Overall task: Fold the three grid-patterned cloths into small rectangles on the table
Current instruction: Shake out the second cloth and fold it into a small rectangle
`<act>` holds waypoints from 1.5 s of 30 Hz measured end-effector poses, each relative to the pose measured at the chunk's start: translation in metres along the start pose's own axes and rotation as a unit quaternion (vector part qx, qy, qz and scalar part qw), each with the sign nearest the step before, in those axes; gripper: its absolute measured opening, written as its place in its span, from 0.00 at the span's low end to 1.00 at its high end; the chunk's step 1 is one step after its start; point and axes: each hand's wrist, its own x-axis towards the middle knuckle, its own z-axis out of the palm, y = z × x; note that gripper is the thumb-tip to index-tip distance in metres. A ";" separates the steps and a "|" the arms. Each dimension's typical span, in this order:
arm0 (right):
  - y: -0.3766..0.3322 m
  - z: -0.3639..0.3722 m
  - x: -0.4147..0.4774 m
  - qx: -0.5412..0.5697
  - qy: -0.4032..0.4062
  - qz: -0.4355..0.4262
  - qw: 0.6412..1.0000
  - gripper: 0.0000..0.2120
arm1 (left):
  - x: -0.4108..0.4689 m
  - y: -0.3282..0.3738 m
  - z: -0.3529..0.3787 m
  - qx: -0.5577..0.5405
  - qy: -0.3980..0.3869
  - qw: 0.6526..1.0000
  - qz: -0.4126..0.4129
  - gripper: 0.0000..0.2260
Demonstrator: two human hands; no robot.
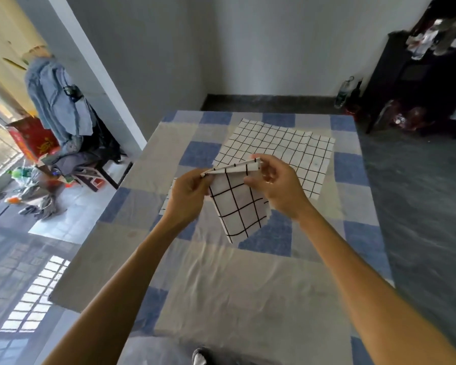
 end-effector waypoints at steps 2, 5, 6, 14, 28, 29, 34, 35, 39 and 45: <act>-0.005 0.014 0.001 -0.017 0.032 -0.009 0.999 0.14 | -0.001 -0.005 -0.013 -0.024 -0.003 1.000 0.006 0.07; -0.020 0.040 0.003 -0.029 0.070 -0.023 0.997 0.05 | -0.002 -0.014 -0.036 -0.061 -0.007 0.998 -0.005 0.06; -0.025 0.051 0.003 -0.029 0.075 -0.021 0.997 0.05 | -0.004 -0.017 -0.046 -0.074 -0.007 0.997 -0.007 0.05; -0.053 0.135 0.008 -0.047 0.135 0.002 0.990 0.08 | -0.001 -0.044 -0.122 -0.112 0.010 0.994 0.006 0.06; -0.066 0.179 0.015 -0.054 0.171 0.020 0.984 0.08 | 0.012 -0.064 -0.165 -0.111 0.031 0.993 0.020 0.04; -0.064 0.180 0.015 -0.048 0.186 0.026 0.981 0.08 | 0.012 -0.067 -0.166 -0.116 0.040 0.992 0.013 0.04; -0.049 0.173 0.010 -0.061 0.243 0.059 0.966 0.12 | 0.018 -0.086 -0.162 -0.115 0.031 0.993 -0.005 0.05; -0.045 0.171 0.009 -0.066 0.238 0.063 0.967 0.12 | 0.018 -0.088 -0.157 -0.115 0.019 0.993 -0.004 0.04; -0.032 0.164 0.014 -0.043 0.230 0.078 0.969 0.12 | 0.021 -0.085 -0.127 -0.124 -0.060 0.990 0.001 0.07; -0.011 0.144 0.028 -0.102 0.253 0.085 0.958 0.09 | 0.032 -0.088 -0.084 -0.116 -0.054 0.992 -0.001 0.17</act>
